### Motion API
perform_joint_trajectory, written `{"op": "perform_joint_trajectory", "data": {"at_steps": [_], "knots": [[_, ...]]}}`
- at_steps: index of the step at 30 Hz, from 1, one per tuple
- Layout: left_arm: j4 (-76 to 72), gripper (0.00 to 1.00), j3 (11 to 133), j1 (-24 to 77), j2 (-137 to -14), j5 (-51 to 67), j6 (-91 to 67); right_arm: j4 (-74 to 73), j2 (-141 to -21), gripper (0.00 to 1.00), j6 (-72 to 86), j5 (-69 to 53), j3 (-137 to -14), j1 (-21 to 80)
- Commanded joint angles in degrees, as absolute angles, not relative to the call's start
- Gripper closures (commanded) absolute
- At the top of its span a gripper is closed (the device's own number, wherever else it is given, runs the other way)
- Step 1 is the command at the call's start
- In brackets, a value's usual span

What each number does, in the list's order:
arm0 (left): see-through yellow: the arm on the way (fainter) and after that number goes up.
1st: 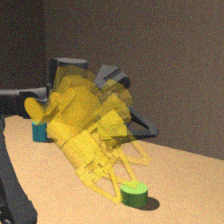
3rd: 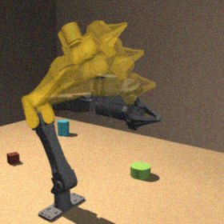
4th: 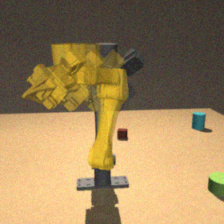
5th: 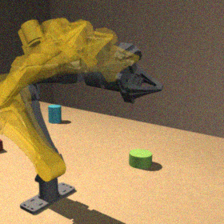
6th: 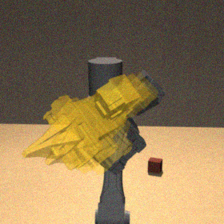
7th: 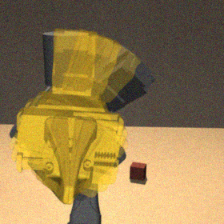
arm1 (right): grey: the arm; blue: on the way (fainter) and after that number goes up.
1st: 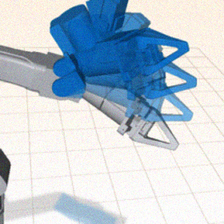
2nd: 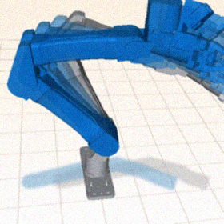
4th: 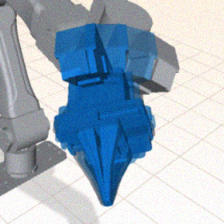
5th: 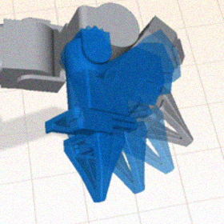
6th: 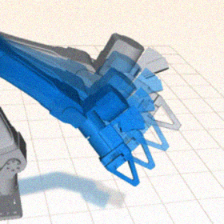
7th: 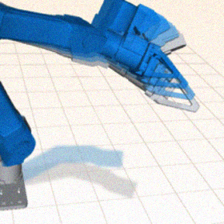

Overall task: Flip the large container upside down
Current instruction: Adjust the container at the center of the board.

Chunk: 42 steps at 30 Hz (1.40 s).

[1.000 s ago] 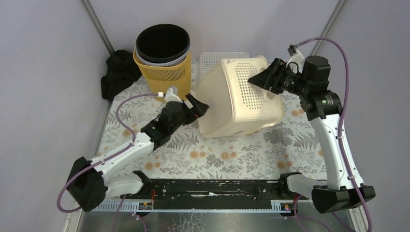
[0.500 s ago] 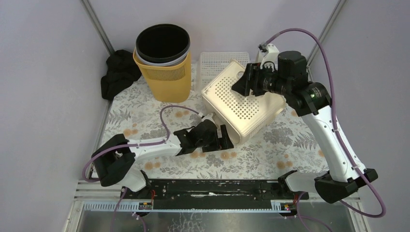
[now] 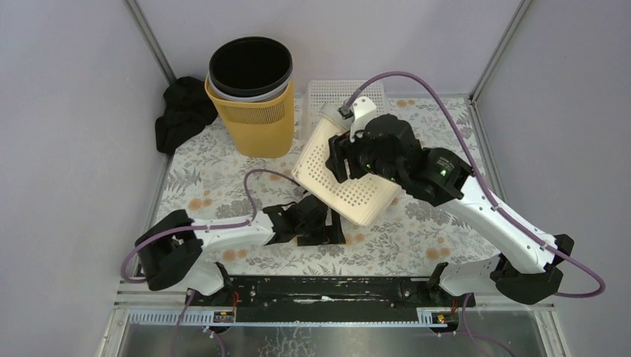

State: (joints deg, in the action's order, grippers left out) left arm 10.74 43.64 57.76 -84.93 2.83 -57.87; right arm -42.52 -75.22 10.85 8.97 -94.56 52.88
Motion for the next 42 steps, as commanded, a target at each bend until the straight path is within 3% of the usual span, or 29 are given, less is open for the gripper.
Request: {"op": "perform_joint_trajectory", "data": {"at_steps": [1, 6, 16, 23, 28, 33, 38, 42], "knots": [[12.1, 0.00, 40.0, 58.4, -75.0, 3.9, -56.9, -51.7, -76.9, 0.31, 18.8, 12.9, -88.2, 58.9], [20.3, 0.00, 33.3, 59.4, -61.7, 2.2, -61.7, -50.0, -75.5, 0.30, 21.5, 18.4, -82.1, 61.3], [34.3, 0.00, 32.4, 59.5, -44.4, -2.3, -67.5, -40.4, -71.0, 0.28, 27.6, 15.0, -64.6, 62.7], [33.7, 0.00, 33.7, 59.5, -46.1, -4.7, -67.6, -34.2, -67.8, 0.23, 31.9, 12.5, -52.5, 63.2], [30.9, 0.00, 35.0, 59.5, -50.4, -6.1, -66.4, -34.8, -69.2, 0.12, 32.7, 11.7, -50.2, 63.8], [26.6, 0.00, 36.1, 59.4, -54.3, -6.3, -65.5, -42.6, -70.1, 0.01, 35.4, 24.9, -52.9, 64.8], [24.7, 0.00, 37.7, 59.5, -57.3, -7.0, -64.4, -52.3, -73.2, 0.01, 36.8, 37.4, -58.6, 65.2], [23.8, 0.00, 37.8, 59.5, -57.6, -7.6, -64.2, -55.1, -75.1, 0.01, 36.2, 40.7, -62.7, 65.4]]}}
